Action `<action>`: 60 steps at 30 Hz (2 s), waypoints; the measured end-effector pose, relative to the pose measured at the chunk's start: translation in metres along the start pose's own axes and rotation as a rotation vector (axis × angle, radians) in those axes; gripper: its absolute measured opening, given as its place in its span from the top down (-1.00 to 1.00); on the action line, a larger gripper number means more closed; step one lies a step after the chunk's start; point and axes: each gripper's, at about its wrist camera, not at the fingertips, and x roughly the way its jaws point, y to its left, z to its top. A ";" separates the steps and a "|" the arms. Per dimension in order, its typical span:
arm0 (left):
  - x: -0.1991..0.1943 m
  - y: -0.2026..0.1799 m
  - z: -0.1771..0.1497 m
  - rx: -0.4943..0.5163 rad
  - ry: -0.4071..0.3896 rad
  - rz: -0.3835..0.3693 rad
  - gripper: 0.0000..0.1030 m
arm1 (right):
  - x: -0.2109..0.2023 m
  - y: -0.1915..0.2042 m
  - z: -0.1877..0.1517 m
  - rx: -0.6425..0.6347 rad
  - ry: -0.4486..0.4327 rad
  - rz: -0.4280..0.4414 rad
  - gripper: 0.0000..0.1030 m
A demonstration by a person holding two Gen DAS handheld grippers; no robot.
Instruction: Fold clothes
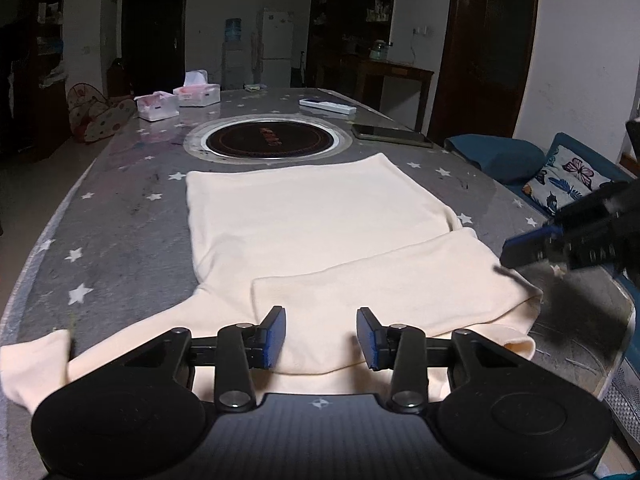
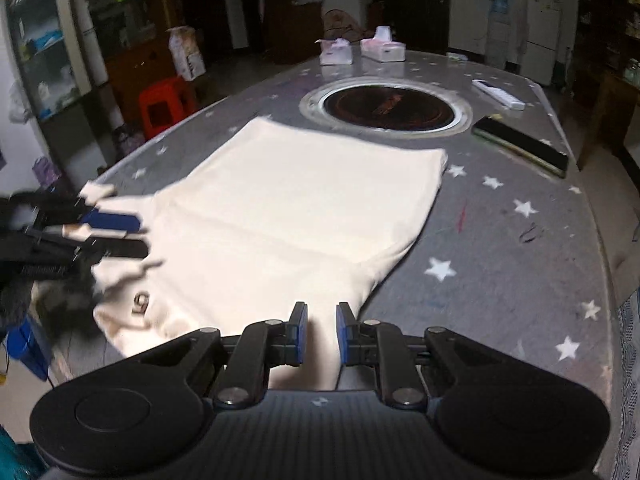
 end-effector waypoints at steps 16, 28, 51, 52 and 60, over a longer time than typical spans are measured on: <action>0.011 0.001 0.003 -0.010 0.019 0.015 0.19 | 0.024 -0.004 0.016 -0.020 -0.034 -0.017 0.70; -0.025 0.049 -0.009 -0.146 -0.043 0.200 0.17 | 0.035 0.002 0.018 -0.032 -0.029 0.001 0.62; -0.091 0.157 -0.061 -0.483 -0.133 0.519 0.86 | 0.042 0.017 0.015 -0.054 -0.004 0.041 0.33; -0.099 0.158 -0.067 -0.503 -0.139 0.523 0.86 | 0.042 0.018 0.015 -0.054 -0.005 0.042 0.33; -0.116 0.152 -0.073 -0.517 -0.117 0.522 0.77 | 0.043 0.019 0.016 -0.063 -0.002 0.048 0.22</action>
